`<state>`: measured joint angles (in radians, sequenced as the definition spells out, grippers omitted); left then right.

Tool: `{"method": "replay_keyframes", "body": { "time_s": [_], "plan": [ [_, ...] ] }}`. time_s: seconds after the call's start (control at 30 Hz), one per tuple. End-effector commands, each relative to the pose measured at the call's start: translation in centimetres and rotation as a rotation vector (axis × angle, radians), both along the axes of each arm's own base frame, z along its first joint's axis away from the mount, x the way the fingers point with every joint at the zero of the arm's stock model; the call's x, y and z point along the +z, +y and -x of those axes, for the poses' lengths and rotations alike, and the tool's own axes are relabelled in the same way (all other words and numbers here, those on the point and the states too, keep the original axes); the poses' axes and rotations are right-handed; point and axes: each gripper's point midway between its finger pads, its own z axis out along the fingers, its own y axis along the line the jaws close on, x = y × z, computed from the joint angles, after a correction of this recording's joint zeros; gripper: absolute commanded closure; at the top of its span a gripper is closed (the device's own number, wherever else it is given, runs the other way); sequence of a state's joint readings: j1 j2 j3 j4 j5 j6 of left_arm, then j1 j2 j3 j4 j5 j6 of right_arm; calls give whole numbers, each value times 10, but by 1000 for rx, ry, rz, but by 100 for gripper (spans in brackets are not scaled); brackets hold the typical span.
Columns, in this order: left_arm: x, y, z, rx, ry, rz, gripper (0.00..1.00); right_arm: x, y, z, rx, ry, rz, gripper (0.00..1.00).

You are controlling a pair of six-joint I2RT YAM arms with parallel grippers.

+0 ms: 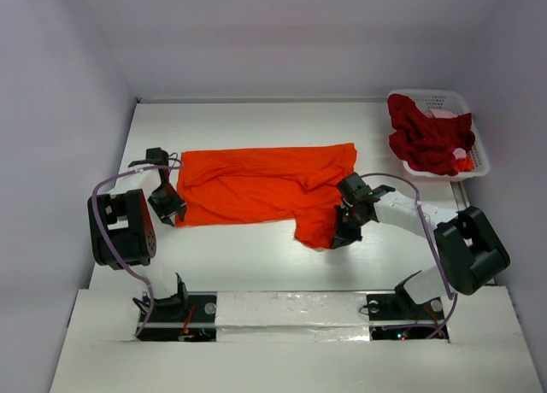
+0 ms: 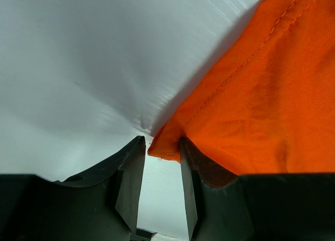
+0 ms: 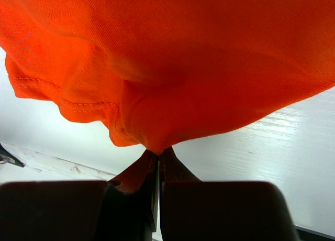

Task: Fold and stack the t-shirts
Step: Grap the side of the flattened tshirt closest away from the robot with both arms

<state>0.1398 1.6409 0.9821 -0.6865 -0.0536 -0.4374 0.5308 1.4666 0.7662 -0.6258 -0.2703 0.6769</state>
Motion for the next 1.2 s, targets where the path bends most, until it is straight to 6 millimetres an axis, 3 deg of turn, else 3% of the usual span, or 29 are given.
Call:
{"method": "replay_keyframes", "body": {
  "time_s": [0.0, 0.2, 0.43, 0.67, 0.8, 1.17],
  "plan": [
    [3, 4, -2, 2, -6, -11, 70, 11, 10, -12, 18, -45, -30, 100],
    [2, 4, -2, 4, -6, -12, 71, 10, 10, -11, 17, -42, -31, 100],
    [2, 4, -3, 2, -5, -12, 81, 10, 10, -12, 17, -42, -29, 100],
    [3, 5, -4, 1, -7, -14, 82, 12, 10, -12, 16, -45, -29, 100],
    [3, 4, -5, -1, -7, -11, 100, 12, 10, -13, 16, -46, -30, 100],
    [13, 4, -11, -4, -36, -11, 100, 19, 7, -20, -10, -85, -13, 100]
  ]
}}
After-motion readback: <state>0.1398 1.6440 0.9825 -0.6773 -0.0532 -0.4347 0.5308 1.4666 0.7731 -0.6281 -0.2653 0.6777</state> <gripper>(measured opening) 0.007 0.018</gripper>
